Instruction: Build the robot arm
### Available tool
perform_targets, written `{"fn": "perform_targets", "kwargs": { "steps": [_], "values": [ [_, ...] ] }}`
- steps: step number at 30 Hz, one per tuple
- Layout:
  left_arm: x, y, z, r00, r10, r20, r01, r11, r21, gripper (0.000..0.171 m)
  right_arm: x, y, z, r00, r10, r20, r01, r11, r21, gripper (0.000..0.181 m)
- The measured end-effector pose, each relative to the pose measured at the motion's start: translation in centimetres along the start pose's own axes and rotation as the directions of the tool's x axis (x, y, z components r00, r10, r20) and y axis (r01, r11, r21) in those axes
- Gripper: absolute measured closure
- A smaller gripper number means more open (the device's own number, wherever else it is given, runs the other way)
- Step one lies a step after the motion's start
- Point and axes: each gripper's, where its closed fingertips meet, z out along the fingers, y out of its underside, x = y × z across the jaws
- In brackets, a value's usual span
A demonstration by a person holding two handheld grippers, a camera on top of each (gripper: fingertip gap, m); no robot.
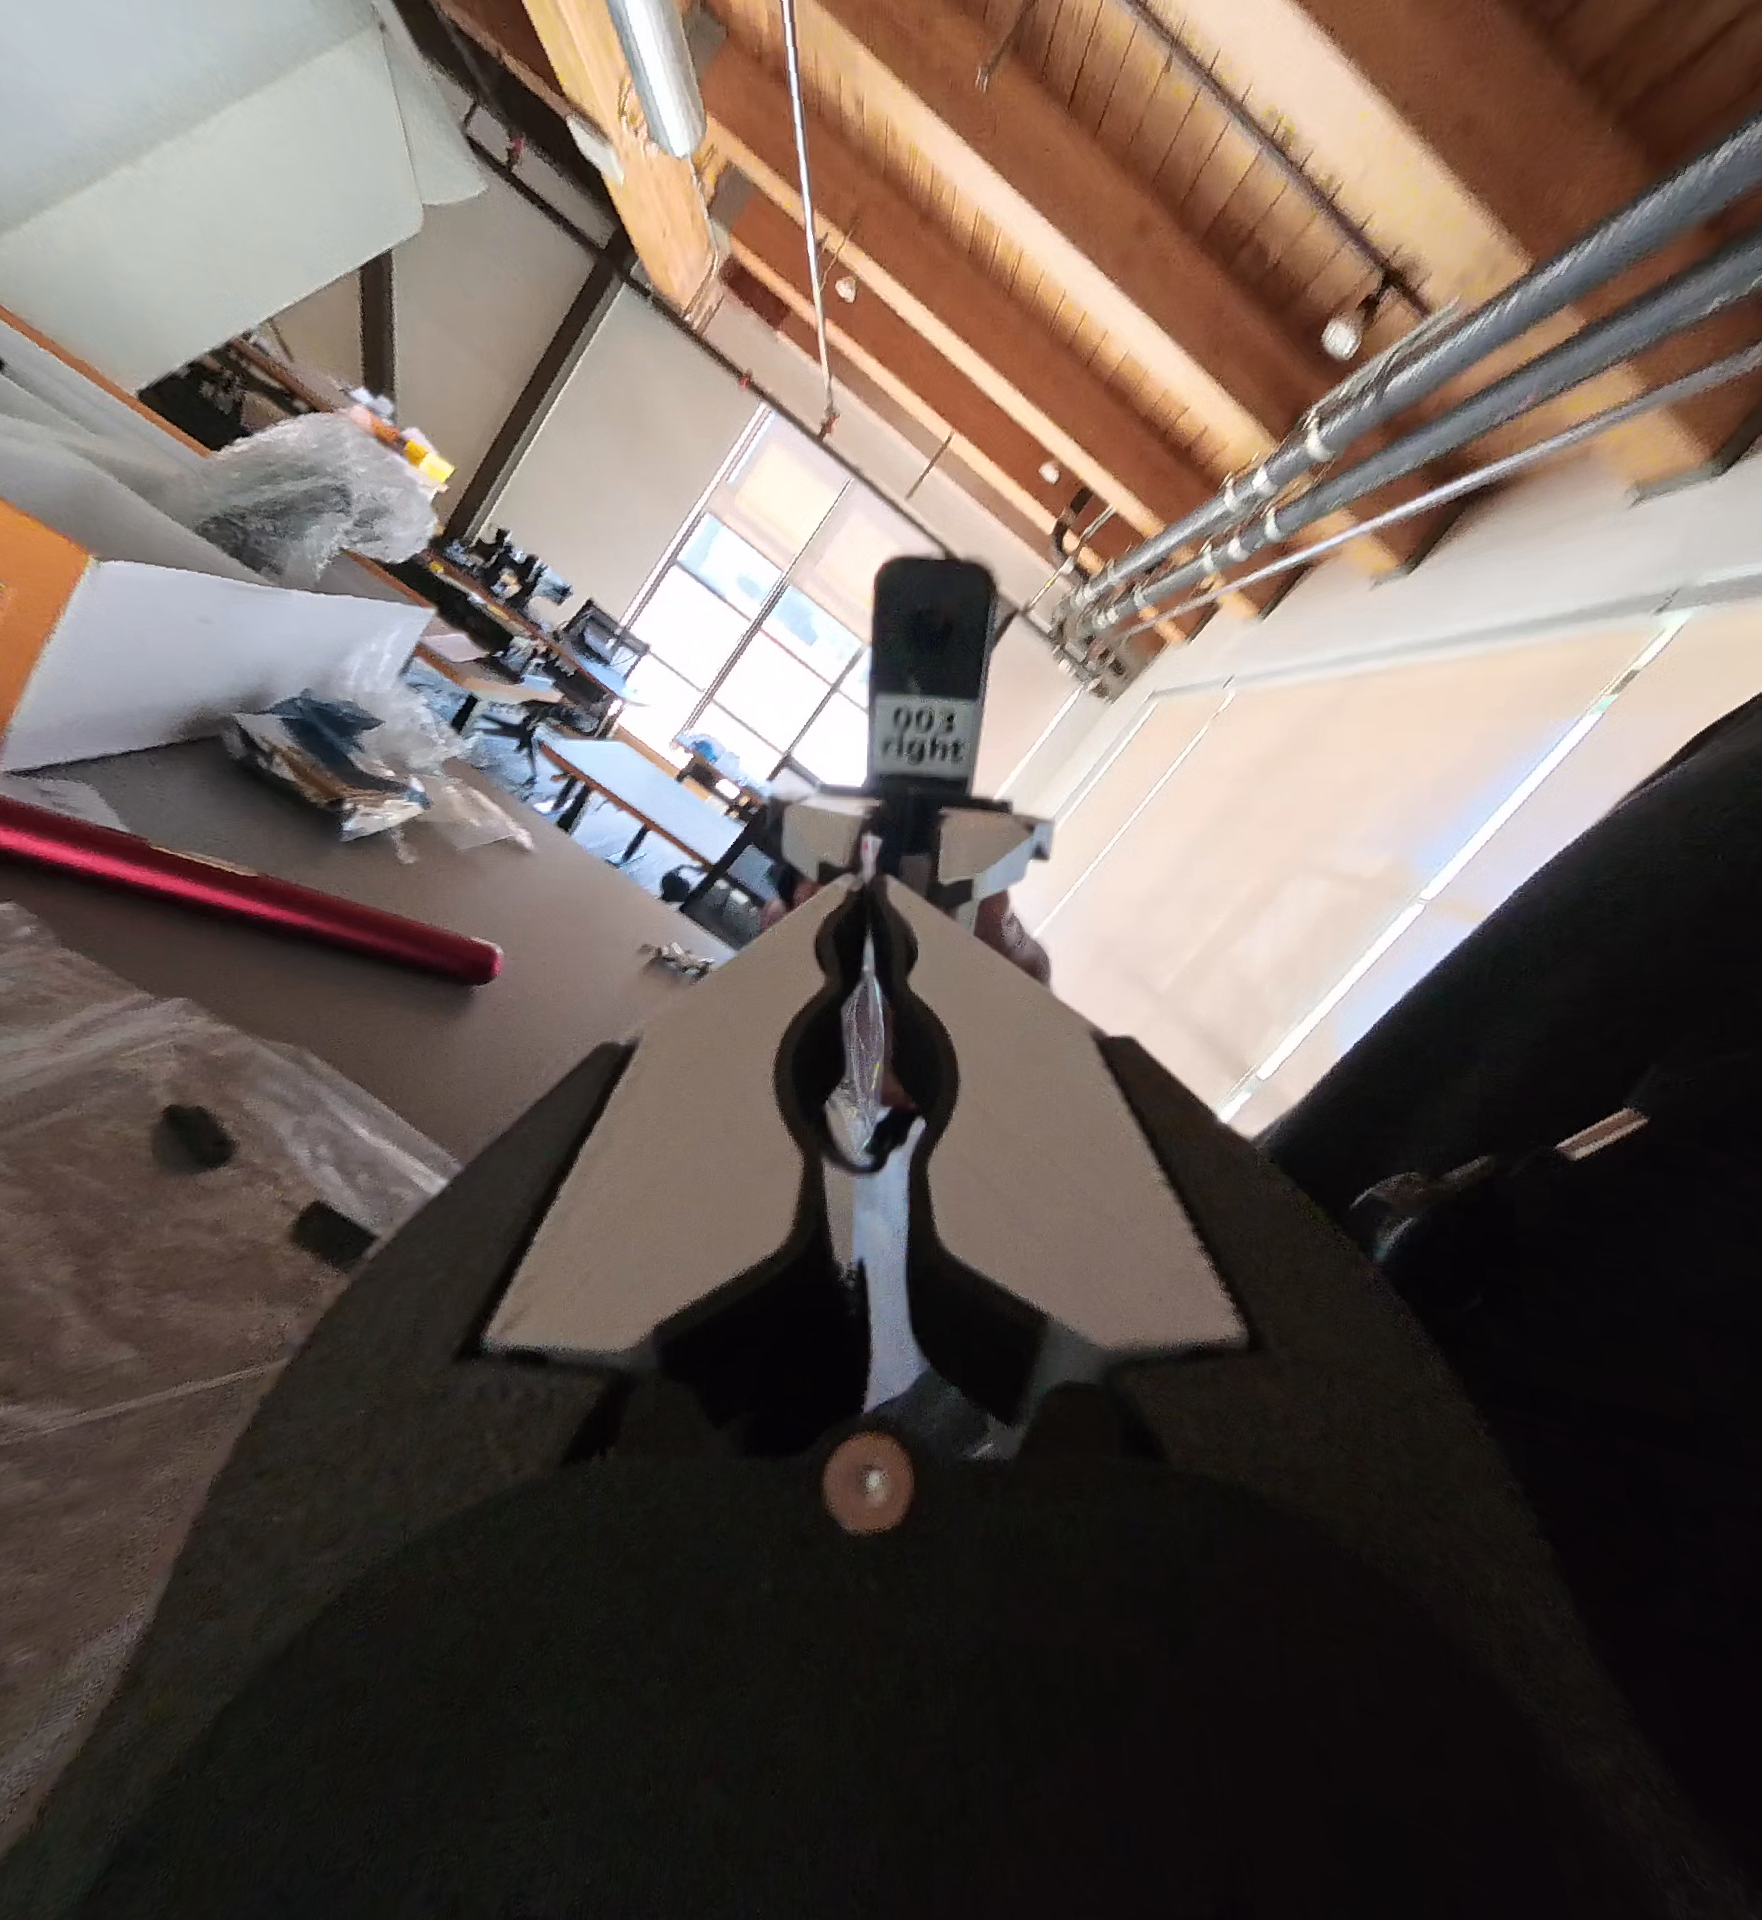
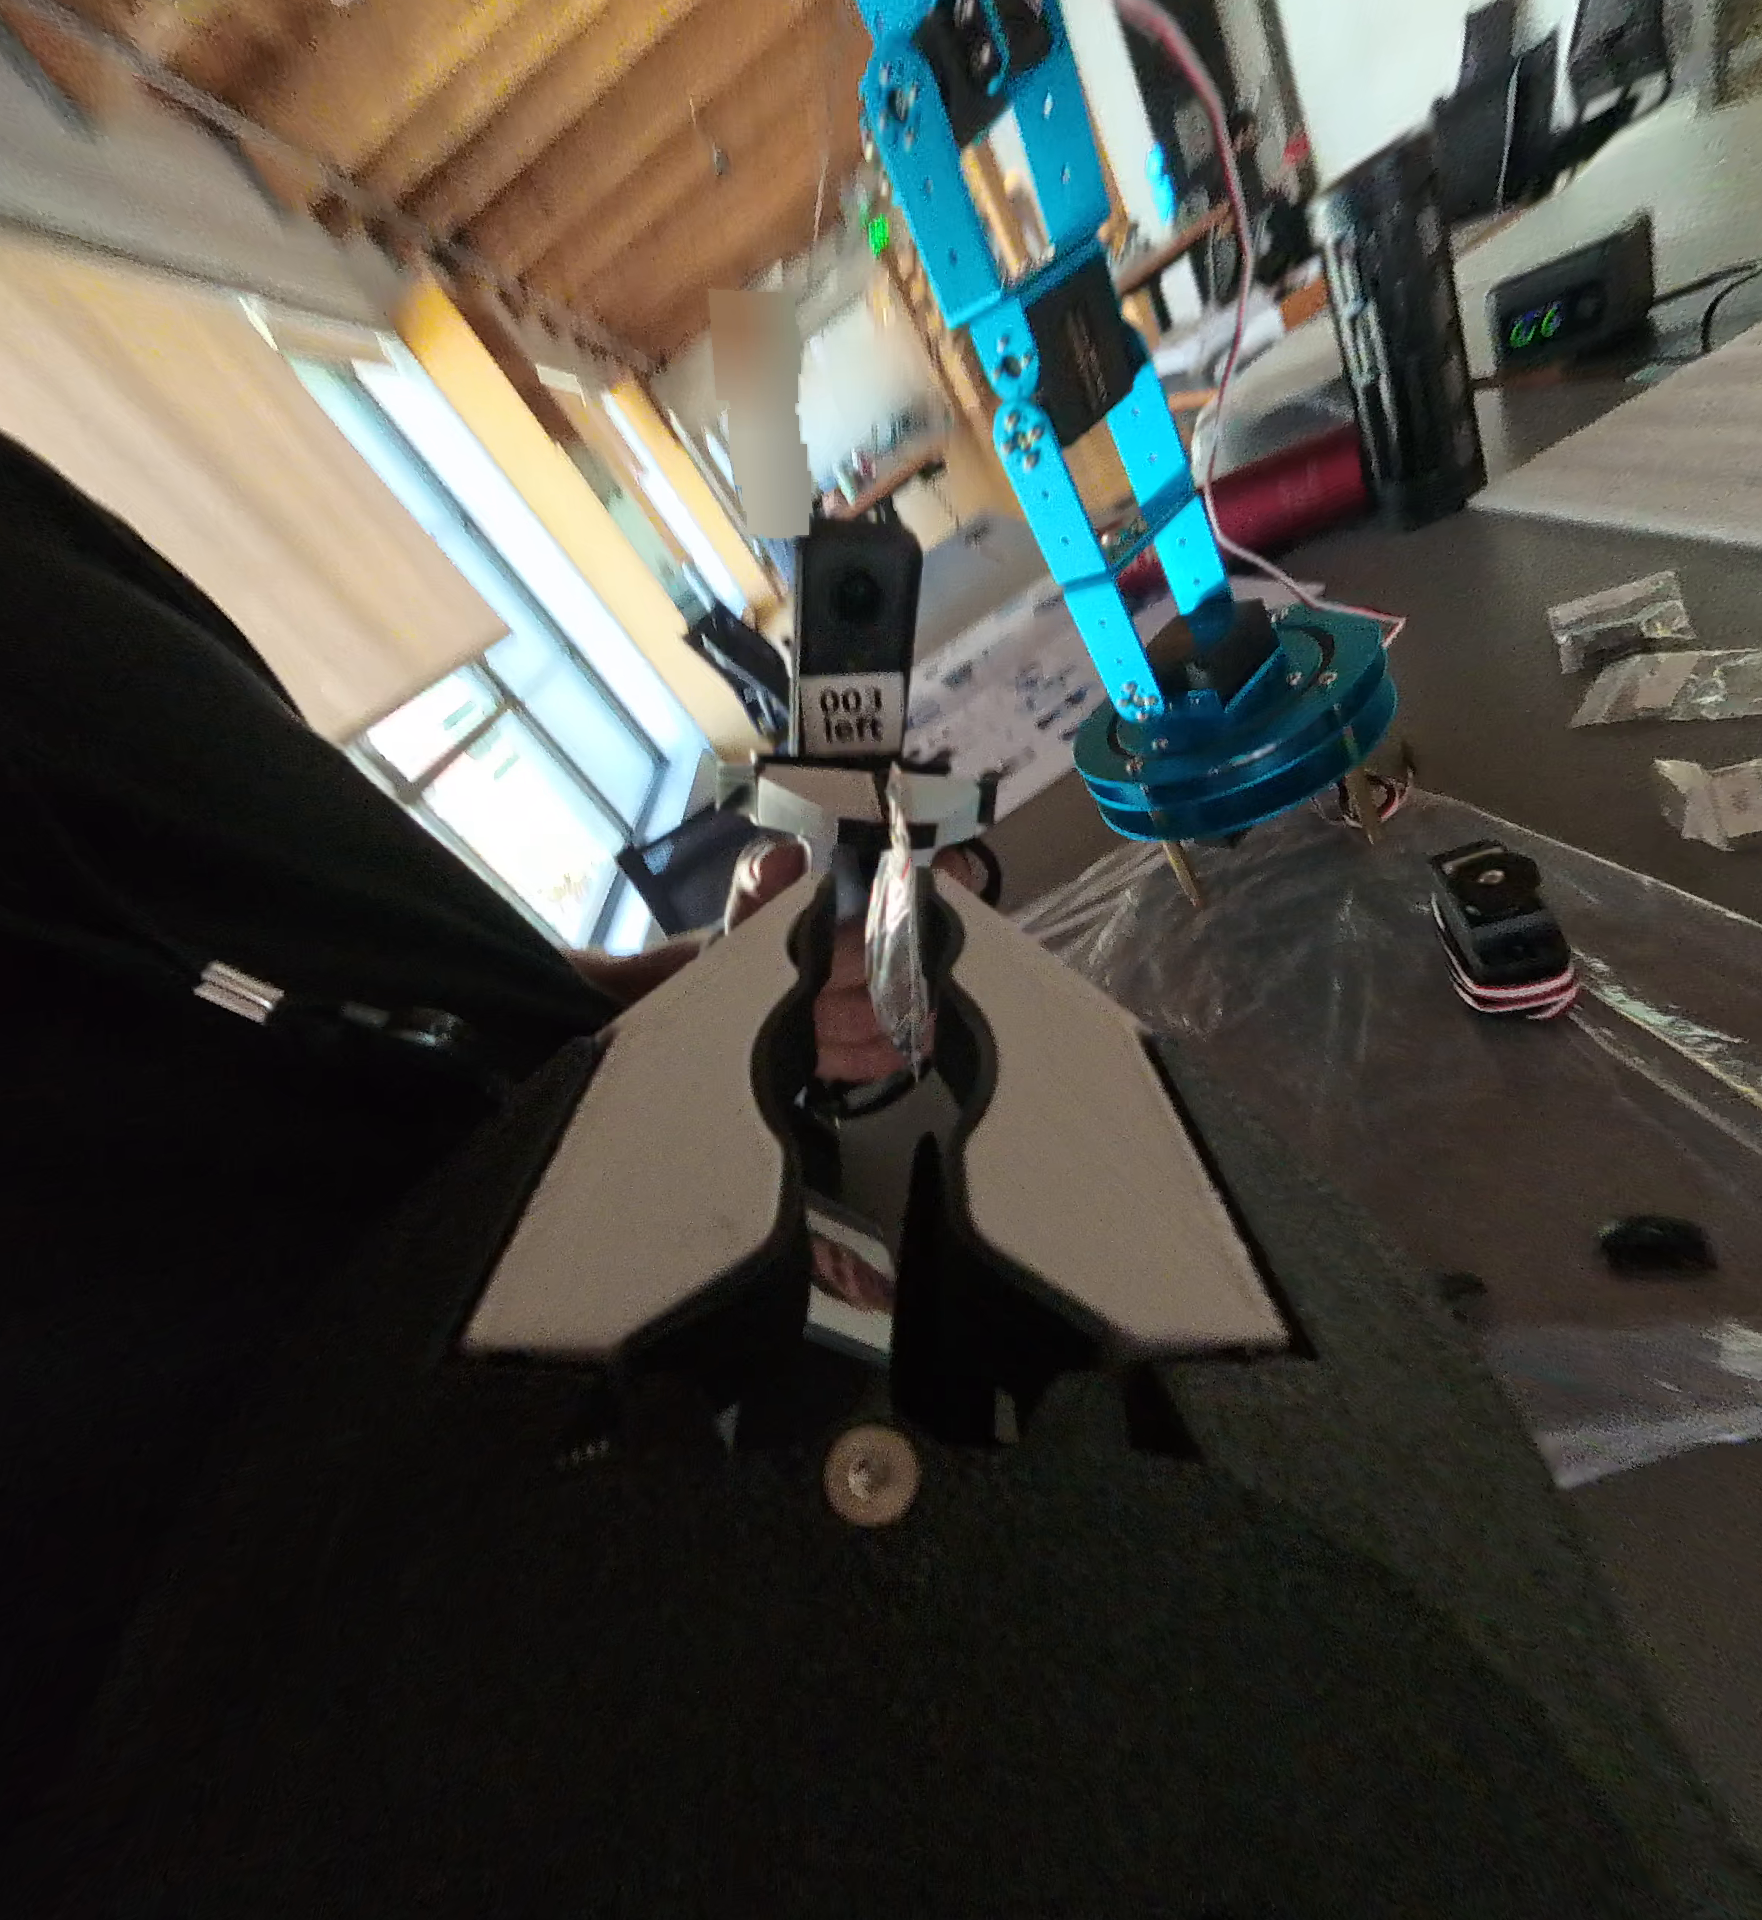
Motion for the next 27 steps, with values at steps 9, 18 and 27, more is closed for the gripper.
{"fn": "perform_targets", "kwargs": {
  "steps": [9,18,27],
  "values": [
    [0.0,0.5,0.6,0.999,-0.045,0.005,0.045,0.999,0.020,0.171,-0.2,-0.2,-0.1,0.999,0.035,0.015,-0.037,0.983,0.179,0.176],
    [-0.3,1.0,1.1,0.999,-0.008,0.039,0.010,0.999,-0.045,0.168,0.4,0.4,-0.4,0.999,0.026,-0.037,-0.020,0.988,0.153,0.181],
    [-0.2,2.0,1.6,0.997,0.070,0.028,-0.065,0.985,-0.162,0.171,0.5,0.7,-0.9,0.999,0.041,-0.025,-0.038,0.991,0.125,0.181]
  ]
}}
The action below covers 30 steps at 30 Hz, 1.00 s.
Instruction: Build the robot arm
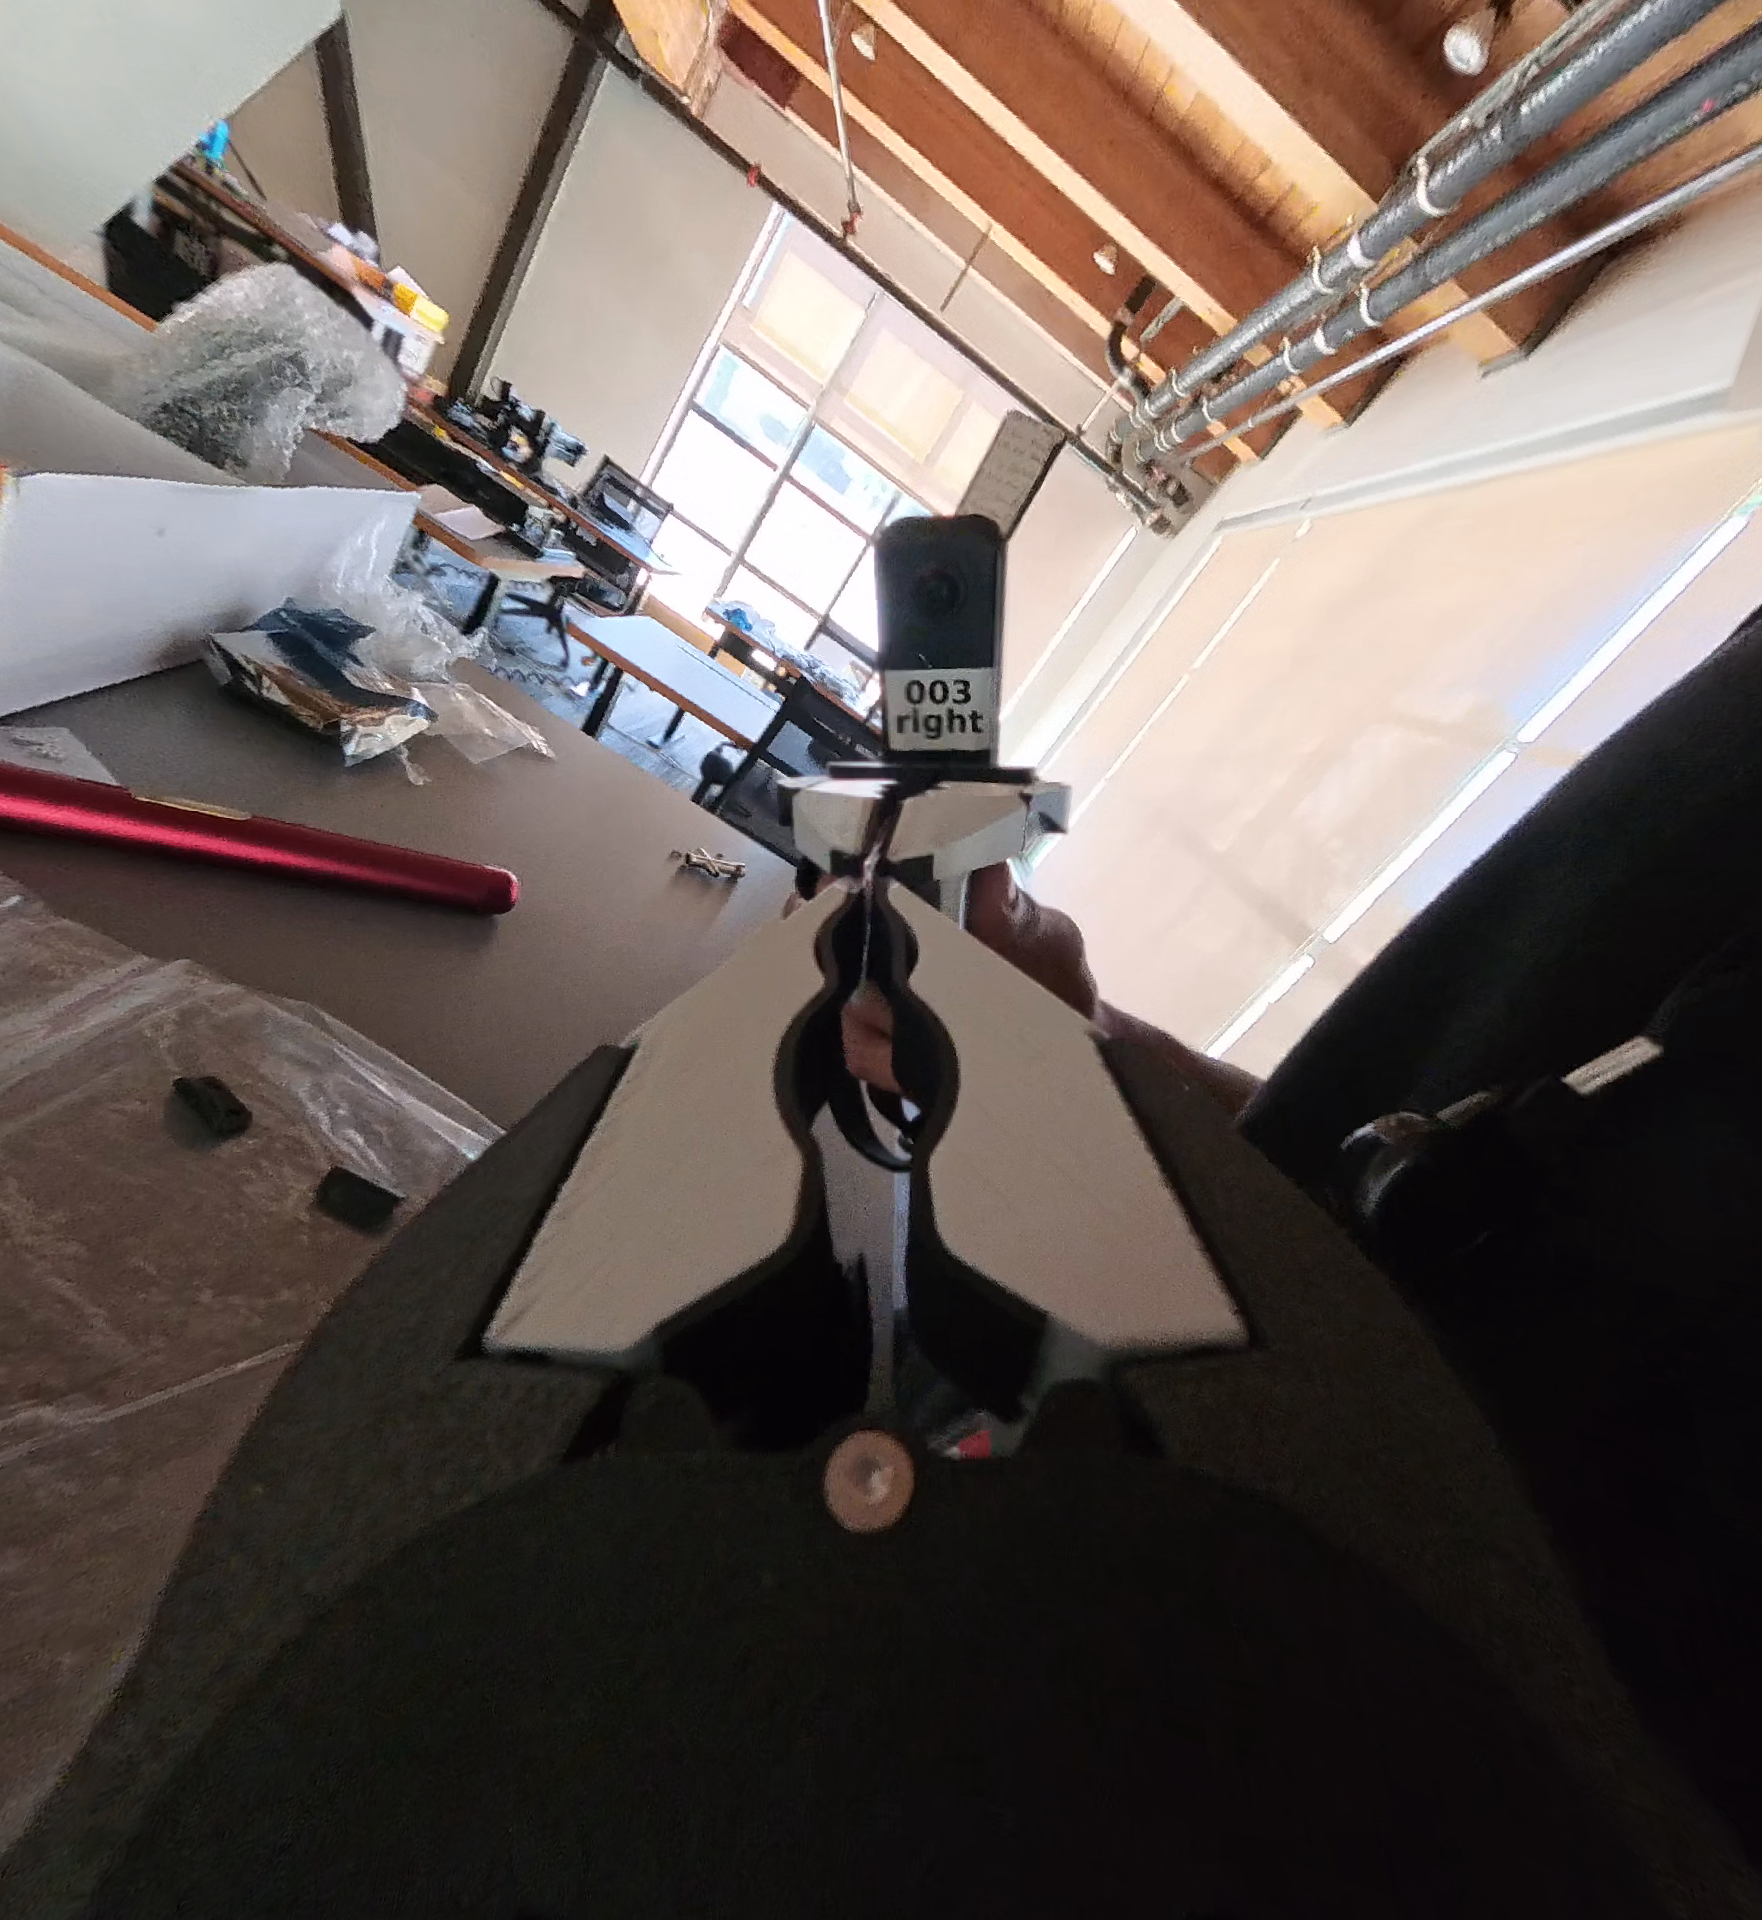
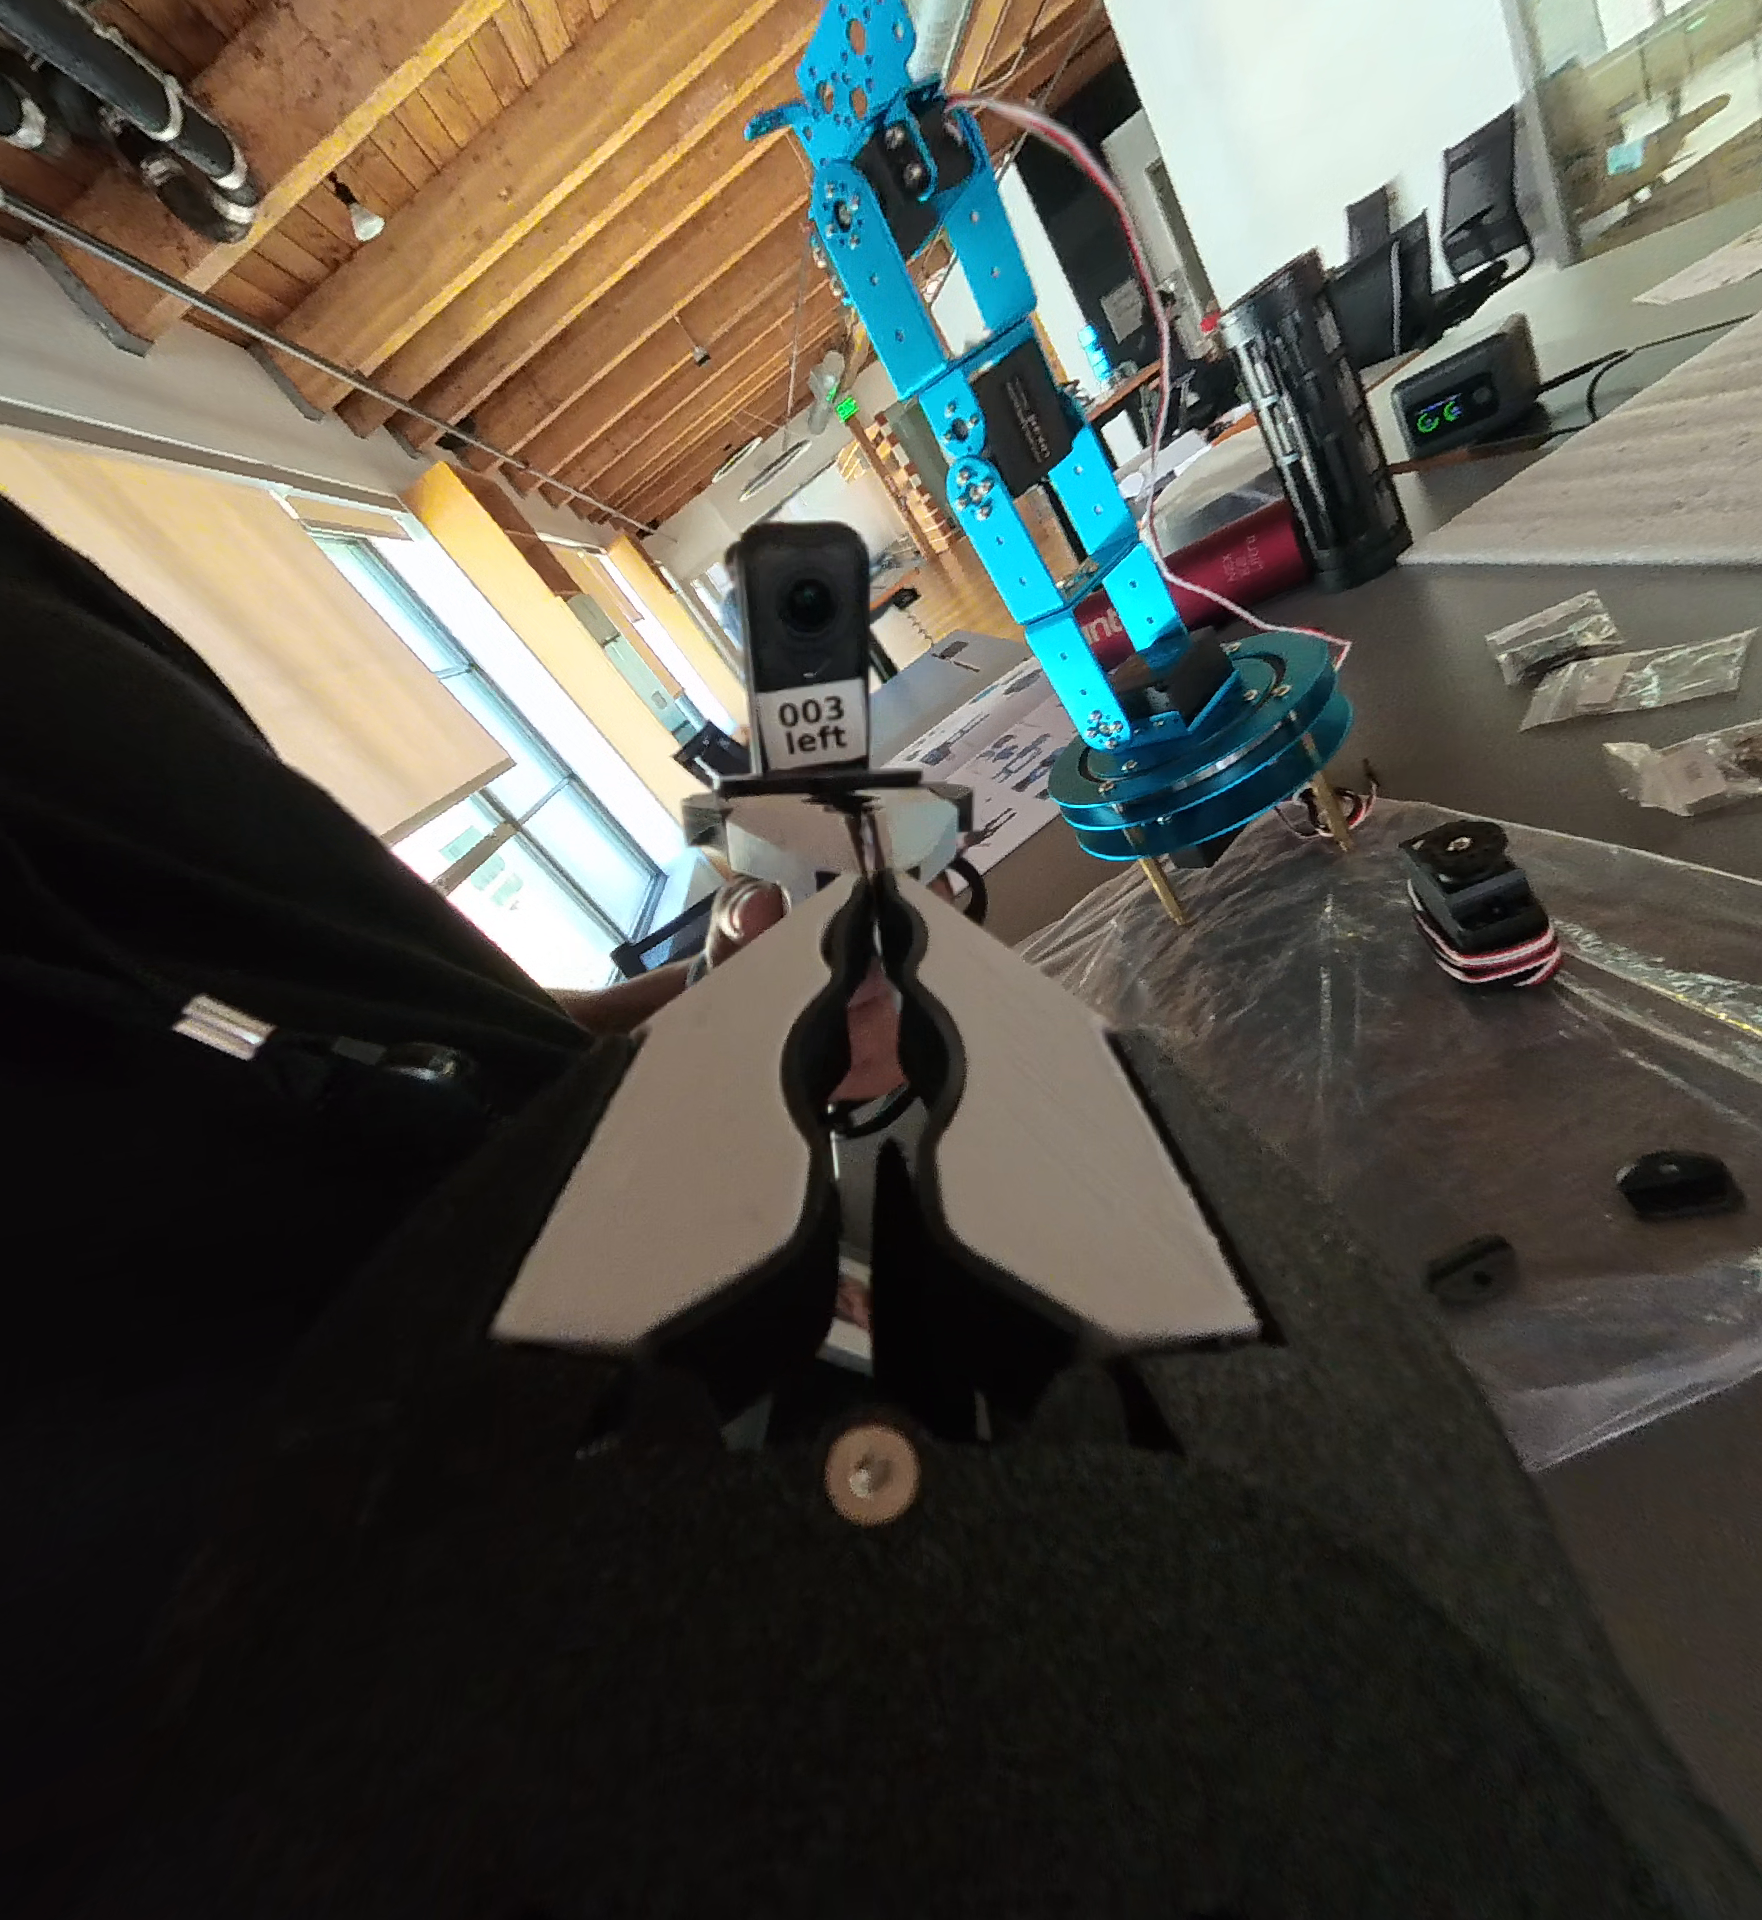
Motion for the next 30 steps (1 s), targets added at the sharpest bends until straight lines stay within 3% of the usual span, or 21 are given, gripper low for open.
{"fn": "perform_targets", "kwargs": {
  "steps": [3,5,7,9,11,13,14,15,17,20,22,24,27,30],
  "values": [
    [0.2,0.7,0.0,1.000,0.028,0.007,-0.027,0.998,-0.049,0.171,0.1,0.6,-0.4,1.000,-0.008,-0.001,0.008,0.999,-0.048,0.181],
    [-1.3,0.8,-0.6,0.995,0.044,0.092,-0.039,0.998,-0.055,0.171,1.8,0.6,-1.4,0.998,-0.007,-0.063,0.003,0.997,-0.073,0.181],
    [-3.1,0.9,-1.7,0.980,0.040,0.196,-0.031,0.998,-0.049,0.148,6.3,-0.8,-4.4,0.963,-0.028,-0.269,0.005,0.996,-0.084,0.180],
    [-4.8,1.7,-2.7,0.951,0.043,0.305,-0.020,0.997,-0.080,0.146,11.9,-3.0,-8.7,0.845,-0.078,-0.529,0.010,0.992,-0.130,0.181],
    [-6.2,2.7,-3.2,0.907,0.082,0.414,-0.031,0.991,-0.127,0.147,16.8,-5.4,-12.7,0.638,-0.278,-0.718,0.091,0.953,-0.288,0.180],
    [-7.7,4.2,-3.1,0.844,0.152,0.515,-0.041,0.974,-0.221,0.147,20.5,-7.2,-14.6,0.458,-0.476,-0.750,0.161,0.875,-0.457,0.181],
    [-8.3,4.8,-2.9,0.812,0.189,0.552,-0.045,0.963,-0.264,0.147,22.5,-6.9,-15.3,0.409,-0.532,-0.742,0.118,0.837,-0.535,0.180],
    [-8.9,5.3,-2.7,0.777,0.216,0.592,-0.039,0.954,-0.297,0.148,24.1,-5.9,-15.3,0.416,-0.551,-0.723,0.065,0.812,-0.581,0.180],
    [-9.8,5.9,-2.3,0.728,0.225,0.648,-0.007,0.947,-0.321,0.148,25.6,-3.5,-14.4,0.535,-0.472,-0.701,-0.033,0.818,-0.575,0.167],
    [-10.0,6.1,-2.1,0.687,0.190,0.701,0.026,0.958,-0.285,0.148,24.6,-3.4,-13.9,0.608,-0.396,-0.689,-0.034,0.853,-0.520,0.158],
    [-9.9,6.2,-2.9,0.645,0.195,0.739,0.029,0.960,-0.279,0.148,22.6,-4.3,-13.4,0.617,-0.419,-0.666,0.036,0.861,-0.508,0.157],
    [-9.7,6.2,-4.3,0.591,0.179,0.786,0.047,0.966,-0.255,0.148,19.5,-3.8,-10.5,0.712,-0.399,-0.578,0.098,0.871,-0.481,0.152],
    [-9.3,6.4,-6.7,0.530,0.127,0.839,0.077,0.978,-0.196,0.149,14.7,-0.2,-4.5,0.857,-0.352,-0.376,0.145,0.865,-0.480,0.155],
    [-9.0,6.2,-9.4,0.459,0.100,0.883,0.080,0.985,-0.153,0.148,12.7,4.2,-0.5,0.908,-0.333,-0.255,0.144,0.819,-0.555,0.152]
  ]
}}
